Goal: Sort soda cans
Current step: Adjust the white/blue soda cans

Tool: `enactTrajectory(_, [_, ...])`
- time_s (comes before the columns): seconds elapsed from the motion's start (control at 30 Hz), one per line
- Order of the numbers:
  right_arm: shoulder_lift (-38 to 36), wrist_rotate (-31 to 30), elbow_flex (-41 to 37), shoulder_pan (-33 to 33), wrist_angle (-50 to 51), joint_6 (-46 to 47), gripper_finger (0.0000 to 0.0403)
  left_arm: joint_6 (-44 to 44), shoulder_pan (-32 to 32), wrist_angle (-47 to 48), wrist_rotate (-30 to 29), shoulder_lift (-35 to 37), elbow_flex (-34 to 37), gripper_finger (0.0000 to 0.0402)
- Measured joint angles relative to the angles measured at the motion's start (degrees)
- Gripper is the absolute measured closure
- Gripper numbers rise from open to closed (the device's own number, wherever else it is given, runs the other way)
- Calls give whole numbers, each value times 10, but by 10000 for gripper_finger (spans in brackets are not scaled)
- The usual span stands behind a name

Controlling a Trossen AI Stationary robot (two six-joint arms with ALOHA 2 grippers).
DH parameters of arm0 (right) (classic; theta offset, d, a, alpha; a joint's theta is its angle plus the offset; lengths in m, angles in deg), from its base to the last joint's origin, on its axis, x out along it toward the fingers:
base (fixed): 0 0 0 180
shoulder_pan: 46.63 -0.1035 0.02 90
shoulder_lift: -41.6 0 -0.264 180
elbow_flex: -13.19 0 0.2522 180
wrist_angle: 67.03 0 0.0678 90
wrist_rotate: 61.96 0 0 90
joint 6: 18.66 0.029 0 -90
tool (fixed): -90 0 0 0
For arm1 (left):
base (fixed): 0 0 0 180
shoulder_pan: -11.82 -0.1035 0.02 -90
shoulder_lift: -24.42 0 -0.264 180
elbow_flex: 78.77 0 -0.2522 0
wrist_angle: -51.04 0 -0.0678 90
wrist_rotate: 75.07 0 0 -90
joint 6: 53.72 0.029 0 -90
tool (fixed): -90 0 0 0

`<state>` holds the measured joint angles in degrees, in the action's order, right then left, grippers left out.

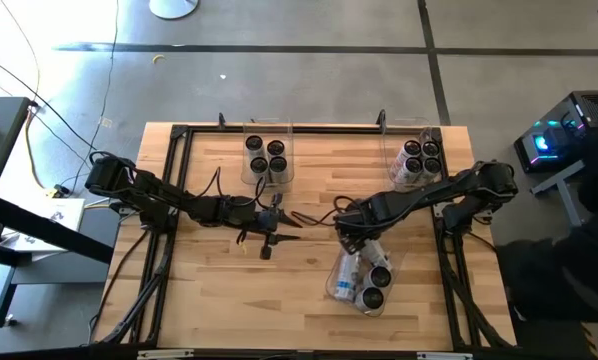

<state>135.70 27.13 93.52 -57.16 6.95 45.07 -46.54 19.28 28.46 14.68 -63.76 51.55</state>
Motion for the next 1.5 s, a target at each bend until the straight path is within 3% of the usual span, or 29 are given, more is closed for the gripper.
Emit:
enactTrajectory(0.6, [1,-16,0,0,-17,13,138,1,0,0,0,0,0,271])
enactTrajectory(0.9, [3,-16,-2,0,-20,20,83,0,0,0,0,0,0,271])
enactTrajectory(1.1, [20,-21,-1,0,-20,9,76,0,0,0,0,0,0,271])
enactTrajectory(1.33, [46,-34,0,0,-23,3,83,0,0,0,0,0,0,271])
enactTrajectory(1.5, [46,-51,2,0,-22,3,127,0,0,0,0,0,0,271])
